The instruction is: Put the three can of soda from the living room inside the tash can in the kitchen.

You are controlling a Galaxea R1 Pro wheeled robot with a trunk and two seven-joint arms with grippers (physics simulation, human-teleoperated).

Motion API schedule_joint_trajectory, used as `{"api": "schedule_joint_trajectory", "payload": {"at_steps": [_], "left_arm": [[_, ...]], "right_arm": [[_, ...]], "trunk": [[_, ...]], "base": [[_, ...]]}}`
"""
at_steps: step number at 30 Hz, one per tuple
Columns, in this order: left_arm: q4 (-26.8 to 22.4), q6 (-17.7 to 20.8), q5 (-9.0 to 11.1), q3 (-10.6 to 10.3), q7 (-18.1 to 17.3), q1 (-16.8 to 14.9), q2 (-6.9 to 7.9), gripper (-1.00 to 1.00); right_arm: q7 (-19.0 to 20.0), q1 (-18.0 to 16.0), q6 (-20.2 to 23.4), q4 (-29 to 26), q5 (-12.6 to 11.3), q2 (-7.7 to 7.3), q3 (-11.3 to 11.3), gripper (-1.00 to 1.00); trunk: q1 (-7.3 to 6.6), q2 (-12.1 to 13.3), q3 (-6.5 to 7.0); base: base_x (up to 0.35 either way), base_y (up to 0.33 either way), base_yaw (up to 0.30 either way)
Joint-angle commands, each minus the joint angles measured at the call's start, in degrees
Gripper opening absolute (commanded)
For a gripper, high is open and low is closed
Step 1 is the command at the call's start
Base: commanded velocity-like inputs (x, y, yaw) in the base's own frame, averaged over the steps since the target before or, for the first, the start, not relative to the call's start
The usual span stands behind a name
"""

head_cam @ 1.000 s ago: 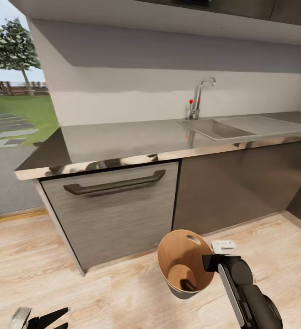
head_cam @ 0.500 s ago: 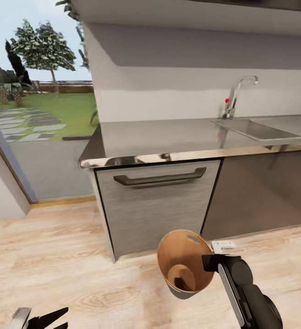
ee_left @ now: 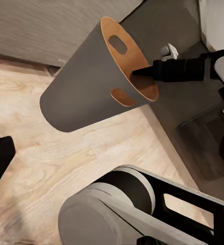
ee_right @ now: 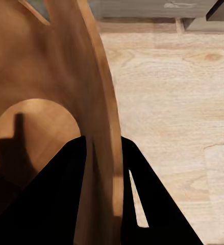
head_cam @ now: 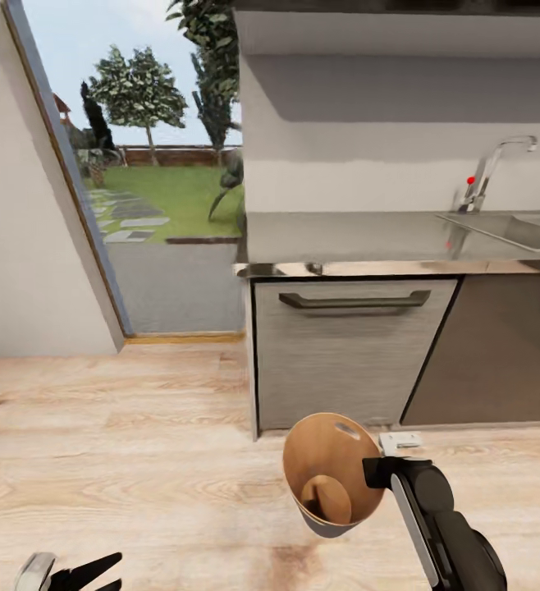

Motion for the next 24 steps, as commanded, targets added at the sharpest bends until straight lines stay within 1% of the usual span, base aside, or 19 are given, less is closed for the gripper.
{"api": "schedule_joint_trajectory", "payload": {"at_steps": [1, 12, 24], "left_arm": [[0.0, 0.0, 0.0, 0.0, 0.0, 0.0, 0.00, 1.00], [0.0, 0.0, 0.0, 0.0, 0.0, 0.0, 0.00, 1.00], [0.0, 0.0, 0.0, 0.0, 0.0, 0.0, 0.03, 1.00]], "right_arm": [[0.2, 0.0, 0.0, 0.0, -0.6, 0.01, 0.0, -1.00], [0.2, 0.0, 0.0, 0.0, -0.6, 0.01, 0.0, -1.00], [0.2, 0.0, 0.0, 0.1, -0.6, 0.01, 0.0, -1.00]], "trunk": [[0.00, 0.0, 0.01], [0.00, 0.0, 0.01], [0.00, 0.0, 0.01]], "base": [[-0.292, 0.204, 0.286], [-0.267, 0.227, 0.286], [-0.220, 0.257, 0.286]]}}
